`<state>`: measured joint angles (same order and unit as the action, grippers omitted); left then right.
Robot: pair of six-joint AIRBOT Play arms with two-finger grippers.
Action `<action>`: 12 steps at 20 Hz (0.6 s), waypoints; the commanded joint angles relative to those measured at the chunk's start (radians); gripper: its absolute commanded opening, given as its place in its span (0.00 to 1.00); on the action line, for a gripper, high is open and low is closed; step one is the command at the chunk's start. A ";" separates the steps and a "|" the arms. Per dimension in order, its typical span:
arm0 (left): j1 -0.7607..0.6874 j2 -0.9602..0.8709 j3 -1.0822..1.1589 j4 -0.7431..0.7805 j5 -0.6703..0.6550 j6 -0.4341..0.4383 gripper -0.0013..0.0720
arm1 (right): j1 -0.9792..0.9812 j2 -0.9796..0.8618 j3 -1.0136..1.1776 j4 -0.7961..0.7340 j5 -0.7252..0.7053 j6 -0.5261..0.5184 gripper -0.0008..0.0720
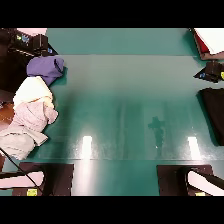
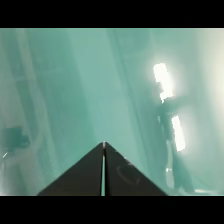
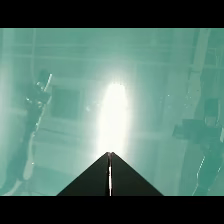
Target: Fold the shirts.
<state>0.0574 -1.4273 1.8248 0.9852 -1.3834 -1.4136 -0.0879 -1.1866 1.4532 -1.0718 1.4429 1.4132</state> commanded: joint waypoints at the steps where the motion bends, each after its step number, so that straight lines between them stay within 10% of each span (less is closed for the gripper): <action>1: 0.000 -0.005 0.000 0.023 0.095 0.051 0.52 | 0.001 0.000 0.001 0.000 -0.002 0.000 0.04; 2: 0.000 -0.014 0.000 0.086 0.155 0.050 1.00 | 0.001 0.000 0.001 0.000 -0.002 0.000 0.04; 12: 0.002 -0.435 0.000 0.516 0.482 -0.178 0.99 | 0.001 0.000 0.001 0.000 0.027 0.000 0.04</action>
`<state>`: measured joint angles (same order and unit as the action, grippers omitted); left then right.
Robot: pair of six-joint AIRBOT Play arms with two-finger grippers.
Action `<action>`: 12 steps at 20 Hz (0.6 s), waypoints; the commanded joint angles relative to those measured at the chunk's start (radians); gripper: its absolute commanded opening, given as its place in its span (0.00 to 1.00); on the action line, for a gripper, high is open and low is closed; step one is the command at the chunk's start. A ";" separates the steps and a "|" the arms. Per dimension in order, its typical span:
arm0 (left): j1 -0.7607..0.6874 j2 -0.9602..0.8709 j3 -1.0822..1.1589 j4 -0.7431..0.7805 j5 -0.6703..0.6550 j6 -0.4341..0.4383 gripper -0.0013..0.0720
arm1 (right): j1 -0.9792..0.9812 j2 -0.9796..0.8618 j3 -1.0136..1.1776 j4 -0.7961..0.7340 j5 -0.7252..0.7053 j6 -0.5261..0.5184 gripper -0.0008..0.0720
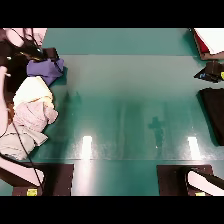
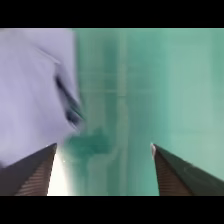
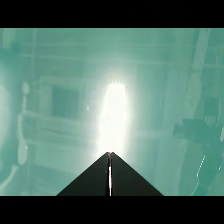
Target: Fold the shirts.
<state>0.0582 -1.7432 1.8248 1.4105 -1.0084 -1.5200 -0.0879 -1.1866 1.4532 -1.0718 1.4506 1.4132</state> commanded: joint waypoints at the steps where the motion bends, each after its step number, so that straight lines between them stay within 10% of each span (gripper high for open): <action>1: 0.001 -0.148 0.000 0.121 0.139 -0.097 0.99 | 0.001 0.000 0.001 0.000 0.027 0.000 0.04; 5: 0.001 -0.202 0.001 0.166 0.224 -0.125 0.94 | 0.001 0.000 0.000 0.000 0.045 0.000 0.04; 8: 0.001 -0.201 0.016 0.166 0.203 -0.122 0.17 | 0.001 0.000 0.000 0.000 0.043 0.000 0.04; 12: -0.016 -0.196 0.235 0.146 0.002 0.029 0.05 | 0.001 0.000 0.000 0.003 0.041 0.000 0.04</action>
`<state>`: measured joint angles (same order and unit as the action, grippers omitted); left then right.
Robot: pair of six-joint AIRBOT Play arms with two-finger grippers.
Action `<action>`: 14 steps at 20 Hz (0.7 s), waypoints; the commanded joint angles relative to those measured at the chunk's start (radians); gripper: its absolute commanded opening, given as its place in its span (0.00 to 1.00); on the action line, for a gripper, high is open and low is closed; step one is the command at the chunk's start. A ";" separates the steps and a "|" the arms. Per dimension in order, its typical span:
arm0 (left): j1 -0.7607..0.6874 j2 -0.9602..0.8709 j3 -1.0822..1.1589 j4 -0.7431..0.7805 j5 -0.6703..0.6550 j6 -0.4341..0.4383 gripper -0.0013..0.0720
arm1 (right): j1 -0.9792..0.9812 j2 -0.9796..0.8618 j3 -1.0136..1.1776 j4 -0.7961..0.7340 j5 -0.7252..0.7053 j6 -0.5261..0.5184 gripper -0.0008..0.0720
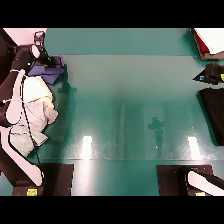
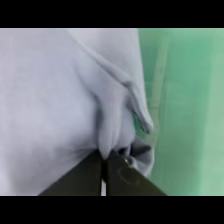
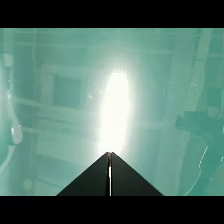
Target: Fold the shirts.
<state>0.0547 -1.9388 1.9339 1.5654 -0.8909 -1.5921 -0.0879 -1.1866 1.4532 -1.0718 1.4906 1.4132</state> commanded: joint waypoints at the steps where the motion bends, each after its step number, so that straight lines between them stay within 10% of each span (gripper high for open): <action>1: -0.015 0.026 0.173 -0.059 -0.114 0.124 0.05 | 0.001 0.000 0.001 0.008 0.000 0.000 0.04; 6: -0.085 0.344 0.182 -0.628 -0.175 0.638 0.05 | 0.001 0.000 0.125 0.007 -0.029 0.000 0.04; 9: -0.165 0.490 0.182 -0.857 -0.297 0.713 0.05 | 0.001 0.000 0.245 0.007 -0.075 0.000 0.04; 14: -0.346 0.610 0.011 -0.805 -0.376 0.760 0.05 | 0.001 0.000 0.393 0.007 -0.086 0.000 0.04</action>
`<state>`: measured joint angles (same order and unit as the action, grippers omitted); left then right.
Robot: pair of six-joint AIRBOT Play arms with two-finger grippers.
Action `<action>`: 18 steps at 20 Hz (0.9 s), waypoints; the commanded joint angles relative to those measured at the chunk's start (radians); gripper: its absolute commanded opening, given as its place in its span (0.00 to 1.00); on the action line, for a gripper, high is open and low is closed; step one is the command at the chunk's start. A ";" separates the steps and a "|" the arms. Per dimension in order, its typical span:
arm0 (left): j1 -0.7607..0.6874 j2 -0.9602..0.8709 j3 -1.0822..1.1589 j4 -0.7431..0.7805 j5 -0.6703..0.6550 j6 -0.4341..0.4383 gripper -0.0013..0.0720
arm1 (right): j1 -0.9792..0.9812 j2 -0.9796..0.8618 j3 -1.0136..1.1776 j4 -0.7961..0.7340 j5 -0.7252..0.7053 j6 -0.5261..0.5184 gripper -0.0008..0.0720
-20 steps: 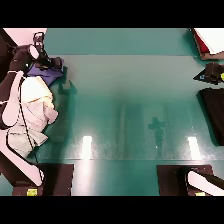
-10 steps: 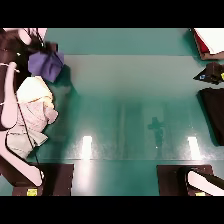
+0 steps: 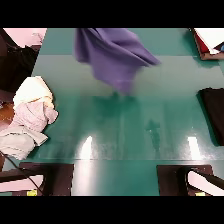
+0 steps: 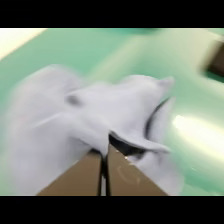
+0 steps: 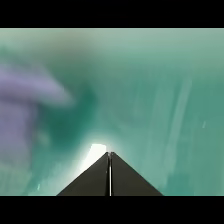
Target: Fold the shirts.
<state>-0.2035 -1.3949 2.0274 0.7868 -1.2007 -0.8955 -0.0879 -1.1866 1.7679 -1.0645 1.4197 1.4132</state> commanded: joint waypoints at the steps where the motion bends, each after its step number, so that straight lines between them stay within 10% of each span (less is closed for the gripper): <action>1: -0.117 0.061 -0.132 0.030 -0.062 0.064 0.05 | 0.001 0.000 0.093 0.000 -0.009 0.000 0.04; 7: -0.136 -0.053 -0.356 0.165 0.026 -0.078 0.06 | 0.001 0.000 0.090 0.000 0.053 0.000 0.04; 9: -0.097 -0.068 -0.354 0.238 0.031 -0.202 0.83 | 0.001 0.000 0.069 -0.001 0.065 0.000 0.04; 10: -0.064 -0.064 -0.348 0.244 0.012 -0.247 0.95 | 0.001 0.000 0.058 -0.001 0.068 0.000 0.04; 11: -0.022 -0.057 -0.344 0.243 -0.020 -0.286 0.84 | 0.001 0.000 0.046 -0.001 0.071 0.000 0.04; 18: 0.131 0.008 -0.517 0.246 -0.138 -0.361 0.84 | 0.001 0.000 -0.034 -0.001 0.073 -0.001 0.04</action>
<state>-0.1104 -1.4025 1.6005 1.0225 -1.3113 -1.2201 -0.0879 -1.1866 1.7626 -1.0657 1.4895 1.4128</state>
